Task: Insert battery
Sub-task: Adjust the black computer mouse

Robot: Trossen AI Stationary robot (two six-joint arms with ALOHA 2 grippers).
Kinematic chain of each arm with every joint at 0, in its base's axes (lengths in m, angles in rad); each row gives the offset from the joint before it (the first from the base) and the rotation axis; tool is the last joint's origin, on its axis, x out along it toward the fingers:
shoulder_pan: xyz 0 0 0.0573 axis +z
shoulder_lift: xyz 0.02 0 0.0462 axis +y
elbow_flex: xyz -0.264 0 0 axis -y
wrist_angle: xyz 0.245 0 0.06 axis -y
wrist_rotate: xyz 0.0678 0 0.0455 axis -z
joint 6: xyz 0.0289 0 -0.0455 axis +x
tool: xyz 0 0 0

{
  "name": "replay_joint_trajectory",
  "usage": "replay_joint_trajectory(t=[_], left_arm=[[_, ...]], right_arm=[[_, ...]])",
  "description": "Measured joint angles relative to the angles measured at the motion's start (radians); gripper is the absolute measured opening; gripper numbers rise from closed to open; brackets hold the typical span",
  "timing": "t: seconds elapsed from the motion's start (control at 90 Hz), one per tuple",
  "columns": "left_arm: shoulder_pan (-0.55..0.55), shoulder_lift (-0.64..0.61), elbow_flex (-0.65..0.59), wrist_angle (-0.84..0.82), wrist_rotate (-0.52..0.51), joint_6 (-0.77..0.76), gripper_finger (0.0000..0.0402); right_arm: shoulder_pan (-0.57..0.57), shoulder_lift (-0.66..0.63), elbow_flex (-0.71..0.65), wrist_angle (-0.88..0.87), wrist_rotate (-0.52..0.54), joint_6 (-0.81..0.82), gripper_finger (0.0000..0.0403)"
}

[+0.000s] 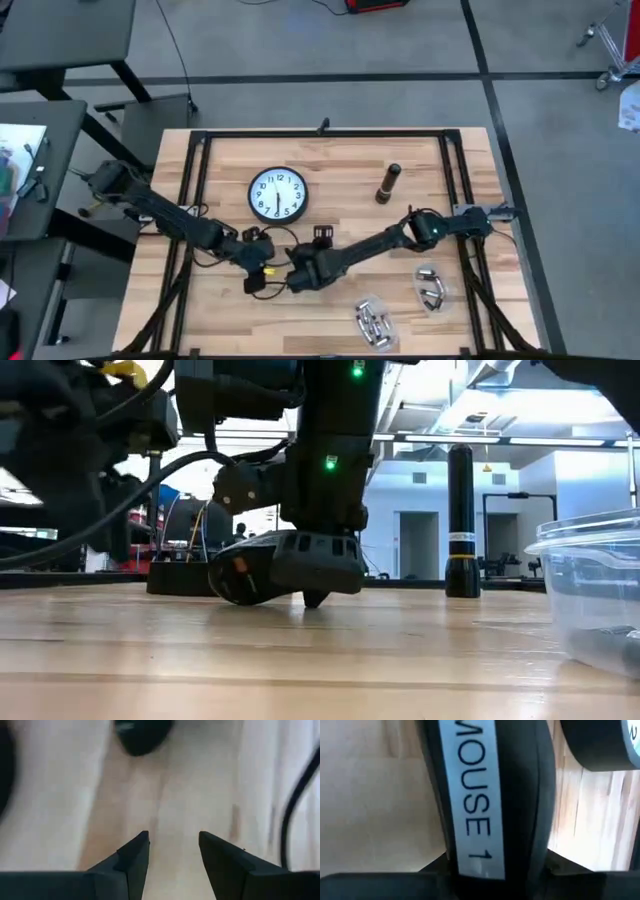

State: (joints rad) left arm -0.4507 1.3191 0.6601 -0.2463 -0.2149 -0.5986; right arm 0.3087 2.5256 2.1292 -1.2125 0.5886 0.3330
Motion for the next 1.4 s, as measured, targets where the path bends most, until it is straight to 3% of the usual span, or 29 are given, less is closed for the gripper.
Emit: replay_joint_trajectory(t=[0.411, 0.644, 0.711, 0.811, 0.911, 1.056, 1.322, 1.4], left_arm=[[-0.001, -0.019, 0.000, -0.036, -0.021, 0.008, 0.0155], [-0.001, -0.023, 0.000, -0.034, -0.008, -0.035, 0.0155], [-0.001, -0.038, 0.013, -0.062, 0.027, -0.062, 0.0155], [-0.012, -0.083, 0.064, -0.109, 0.075, -0.095, 0.0155], [-0.035, -0.159, 0.134, -0.231, 0.096, -0.124, 0.0155], [-0.066, -0.286, 0.214, -0.435, 0.078, -0.132, 0.0146], [-0.068, -0.417, 0.216, -0.631, -0.021, -0.170, 0.0137], [-0.068, -0.425, 0.216, -0.636, -0.033, -0.181, 0.0137]], right_arm=[[0.053, -0.002, 0.009, -0.022, -0.015, 0.052, 0.0225], [0.113, -0.013, 0.140, -0.186, -0.224, 0.201, 0.0237], [0.125, -0.040, 0.178, -0.135, -0.274, 0.226, 0.0235], [0.129, -0.086, 0.198, 0.089, -0.295, 0.156, 0.0230], [0.099, -0.096, 0.197, 0.279, -0.328, 0.080, 0.0216], [0.002, -0.081, 0.192, 0.406, -0.377, -0.024, 0.0167], [-0.131, -0.017, 0.190, 0.428, -0.448, -0.103, 0.0027], [-0.143, -0.017, 0.190, 0.394, -0.458, -0.118, 0.0006]])
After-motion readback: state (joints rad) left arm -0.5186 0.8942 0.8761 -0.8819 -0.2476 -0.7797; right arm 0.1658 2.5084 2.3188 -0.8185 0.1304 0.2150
